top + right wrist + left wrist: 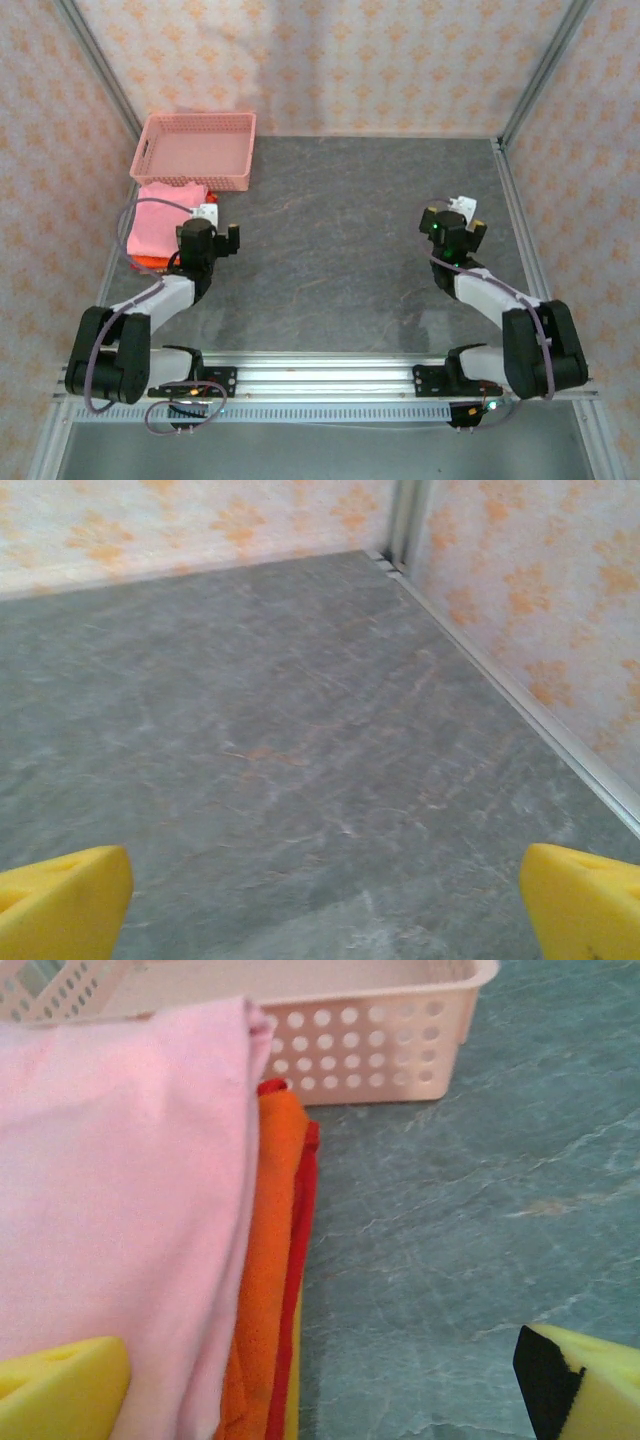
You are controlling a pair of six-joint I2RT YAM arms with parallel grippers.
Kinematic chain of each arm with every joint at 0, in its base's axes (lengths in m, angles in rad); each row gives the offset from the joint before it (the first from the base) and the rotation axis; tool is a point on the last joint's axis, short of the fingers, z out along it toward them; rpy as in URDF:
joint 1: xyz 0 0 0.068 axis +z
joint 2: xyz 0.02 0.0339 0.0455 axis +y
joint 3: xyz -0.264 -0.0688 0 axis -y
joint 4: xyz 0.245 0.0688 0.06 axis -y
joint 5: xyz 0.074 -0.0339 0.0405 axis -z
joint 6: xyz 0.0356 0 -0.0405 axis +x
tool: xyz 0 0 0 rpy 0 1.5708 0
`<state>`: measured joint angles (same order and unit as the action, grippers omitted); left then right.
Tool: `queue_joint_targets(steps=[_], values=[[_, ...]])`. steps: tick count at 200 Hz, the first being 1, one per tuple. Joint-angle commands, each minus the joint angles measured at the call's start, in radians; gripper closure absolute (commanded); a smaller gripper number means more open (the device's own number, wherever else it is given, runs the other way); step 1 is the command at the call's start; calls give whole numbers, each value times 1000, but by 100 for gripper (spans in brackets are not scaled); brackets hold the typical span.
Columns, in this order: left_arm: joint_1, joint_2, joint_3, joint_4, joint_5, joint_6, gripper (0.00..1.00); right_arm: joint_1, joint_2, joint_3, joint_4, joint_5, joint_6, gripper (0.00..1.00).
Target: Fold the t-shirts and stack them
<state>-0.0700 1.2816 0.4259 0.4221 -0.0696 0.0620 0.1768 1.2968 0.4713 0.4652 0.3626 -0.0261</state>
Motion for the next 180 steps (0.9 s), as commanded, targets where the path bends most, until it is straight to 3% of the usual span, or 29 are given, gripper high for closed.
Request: queue_joint_targets(steps=[1, 25, 59, 75, 88, 103, 180], values=[[29, 45, -8, 185, 76, -6, 0, -44, 71, -79, 267, 9, -23, 1], [32, 140, -3, 265, 94, -8, 0, -103, 168, -148, 476, -81, 13, 1], [33, 209, 21, 282, 20, -41, 0, -134, 264, -138, 552, -163, 16, 1], [32, 211, 18, 284, 16, -41, 0, -135, 227, -89, 391, -169, 27, 1], [30, 210, 17, 288, 12, -40, 0, -135, 258, -103, 472, -168, 17, 1], [29, 211, 17, 287, 11, -41, 0, -135, 236, -92, 410, -168, 23, 1], [29, 211, 18, 285, 11, -41, 0, -135, 247, -99, 447, -169, 20, 1]])
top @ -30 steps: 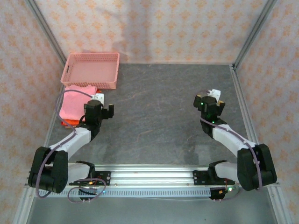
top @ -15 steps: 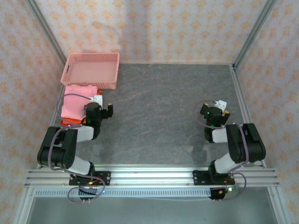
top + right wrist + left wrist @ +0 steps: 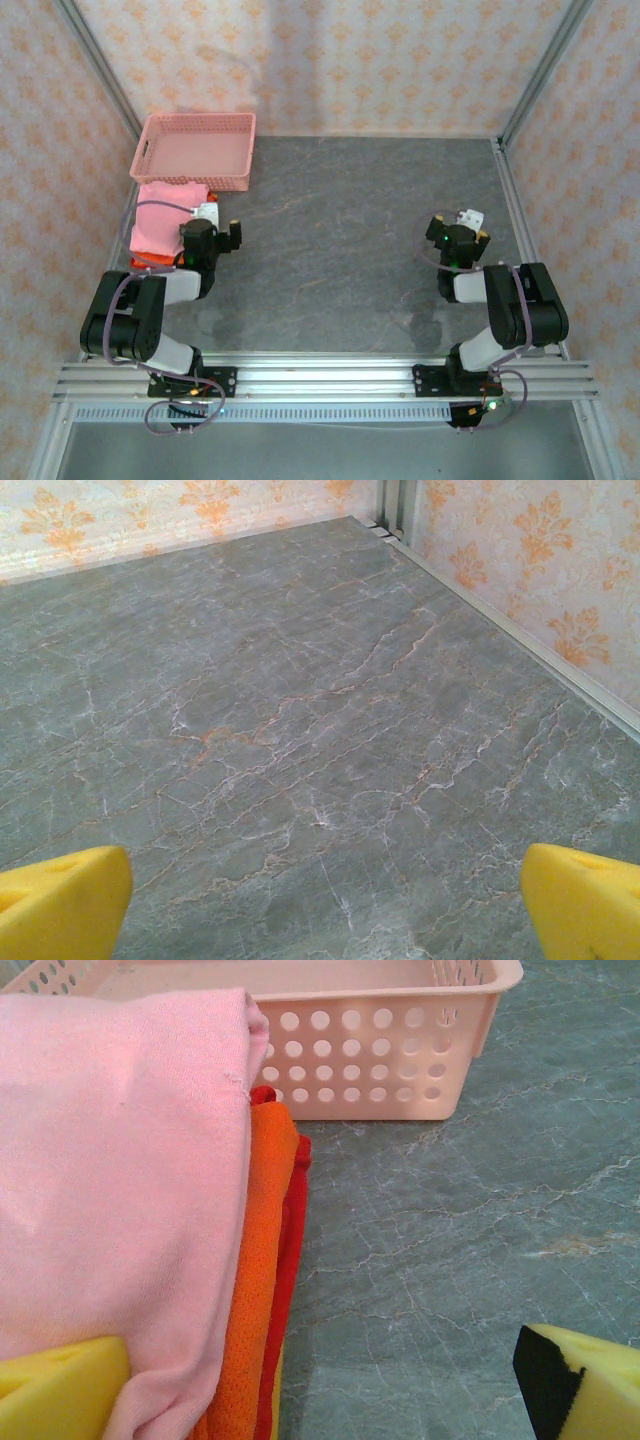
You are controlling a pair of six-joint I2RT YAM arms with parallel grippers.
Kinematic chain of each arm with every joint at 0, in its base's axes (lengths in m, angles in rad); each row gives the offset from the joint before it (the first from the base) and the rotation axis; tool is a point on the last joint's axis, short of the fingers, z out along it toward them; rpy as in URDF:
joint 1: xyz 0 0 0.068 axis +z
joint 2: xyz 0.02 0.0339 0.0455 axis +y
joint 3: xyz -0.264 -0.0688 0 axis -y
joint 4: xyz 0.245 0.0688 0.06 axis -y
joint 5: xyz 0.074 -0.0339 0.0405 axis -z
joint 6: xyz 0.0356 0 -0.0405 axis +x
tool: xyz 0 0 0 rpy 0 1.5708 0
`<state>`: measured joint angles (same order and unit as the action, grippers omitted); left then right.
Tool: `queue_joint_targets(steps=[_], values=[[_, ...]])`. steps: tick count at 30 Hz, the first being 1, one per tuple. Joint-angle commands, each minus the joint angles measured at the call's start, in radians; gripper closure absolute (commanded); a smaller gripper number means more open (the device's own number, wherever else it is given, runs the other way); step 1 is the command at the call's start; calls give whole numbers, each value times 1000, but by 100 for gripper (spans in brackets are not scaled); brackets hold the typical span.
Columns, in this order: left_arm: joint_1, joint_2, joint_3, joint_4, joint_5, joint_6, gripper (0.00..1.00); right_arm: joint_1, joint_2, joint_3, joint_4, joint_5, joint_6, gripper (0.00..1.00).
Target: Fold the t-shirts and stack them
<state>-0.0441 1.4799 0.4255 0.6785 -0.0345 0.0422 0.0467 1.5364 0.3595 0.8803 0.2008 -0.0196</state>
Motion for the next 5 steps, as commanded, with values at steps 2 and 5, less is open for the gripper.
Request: queue_joint_targets(steps=[2, 5], values=[[3, 12, 19, 28, -24, -21, 0, -5, 7, 12, 32, -8, 13, 1], [3, 13, 18, 30, -24, -21, 0, -5, 5, 2, 43, 0, 16, 1]])
